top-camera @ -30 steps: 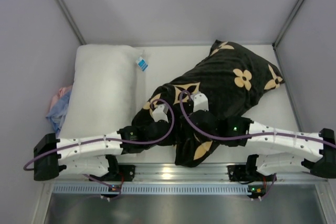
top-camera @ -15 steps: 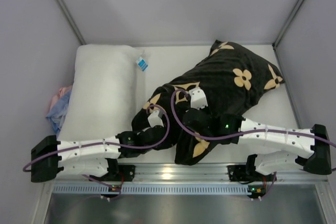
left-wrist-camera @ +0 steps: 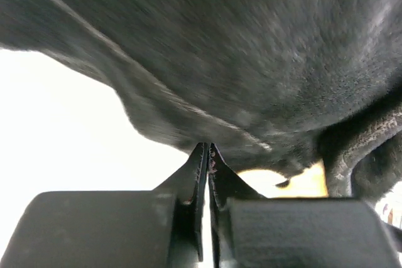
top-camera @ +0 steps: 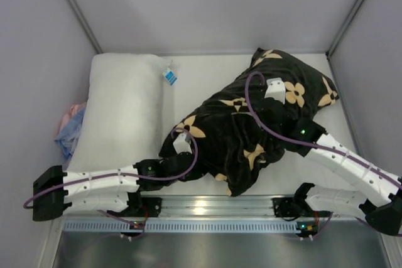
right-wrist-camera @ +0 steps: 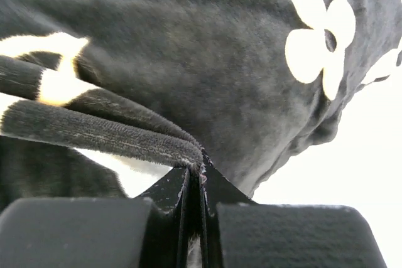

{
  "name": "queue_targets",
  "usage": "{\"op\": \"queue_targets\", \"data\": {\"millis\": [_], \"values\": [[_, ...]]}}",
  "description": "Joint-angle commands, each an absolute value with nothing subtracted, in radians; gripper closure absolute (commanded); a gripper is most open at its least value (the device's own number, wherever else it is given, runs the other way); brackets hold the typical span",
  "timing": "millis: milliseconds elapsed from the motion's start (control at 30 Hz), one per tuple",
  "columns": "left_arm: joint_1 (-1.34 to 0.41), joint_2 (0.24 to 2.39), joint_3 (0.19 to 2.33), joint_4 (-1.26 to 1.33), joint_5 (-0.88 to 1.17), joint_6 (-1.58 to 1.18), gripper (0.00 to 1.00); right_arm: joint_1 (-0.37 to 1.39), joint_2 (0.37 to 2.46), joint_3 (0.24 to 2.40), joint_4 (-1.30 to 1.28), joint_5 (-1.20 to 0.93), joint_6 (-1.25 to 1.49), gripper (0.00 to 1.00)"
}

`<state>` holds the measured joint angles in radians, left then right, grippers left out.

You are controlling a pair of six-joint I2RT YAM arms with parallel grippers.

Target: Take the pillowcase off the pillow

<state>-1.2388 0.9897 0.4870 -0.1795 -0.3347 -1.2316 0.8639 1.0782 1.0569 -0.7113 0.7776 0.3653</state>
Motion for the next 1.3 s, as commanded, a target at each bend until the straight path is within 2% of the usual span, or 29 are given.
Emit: {"op": "queue_targets", "data": {"millis": [0,67,100,200,333,467,600,733,1100,1167,1233,1267], "values": [[-1.243,0.922,0.485,-0.138,-0.339,-1.229,0.91,0.833,0.997,1.085,-0.695,0.692,0.304,1.0],[-1.244,0.888,0.529,-0.138,-0.333,-1.191,0.52,0.834,0.993,1.063,-0.686,0.623,0.324,1.0],[-1.244,0.887,0.552,-0.14,-0.325,-1.172,0.28,0.833,0.994,1.048,-0.684,0.609,0.331,1.0],[-1.243,0.922,0.694,-0.161,-0.319,-1.073,0.14,0.833,0.992,1.016,-0.654,0.548,0.35,1.0],[-1.243,1.085,0.926,-0.268,-0.368,-0.976,0.11,0.833,0.991,0.997,-0.634,0.493,0.371,1.0],[-1.239,1.256,1.159,-0.34,-0.405,-0.899,0.08,0.834,0.983,0.988,-0.624,0.468,0.377,1.0],[-1.194,1.391,1.261,-0.413,-0.379,-0.897,0.11,0.833,0.951,0.98,-0.626,0.456,0.383,1.0],[-1.16,1.459,1.259,-0.431,-0.371,-0.91,0.19,0.834,0.905,0.974,-0.633,0.452,0.388,1.0],[-1.137,1.522,1.269,-0.39,-0.348,-0.902,0.19,0.833,0.873,0.966,-0.655,0.474,0.393,1.0],[-1.132,1.555,1.273,-0.364,-0.313,-0.899,0.22,0.833,0.877,0.966,-0.653,0.474,0.391,1.0],[-1.123,1.591,1.281,-0.356,-0.282,-0.893,0.44,0.831,0.882,0.966,-0.653,0.472,0.393,1.0],[-1.121,1.604,1.287,-0.356,-0.273,-0.89,0.61,0.831,0.888,0.966,-0.653,0.474,0.393,1.0]]}}
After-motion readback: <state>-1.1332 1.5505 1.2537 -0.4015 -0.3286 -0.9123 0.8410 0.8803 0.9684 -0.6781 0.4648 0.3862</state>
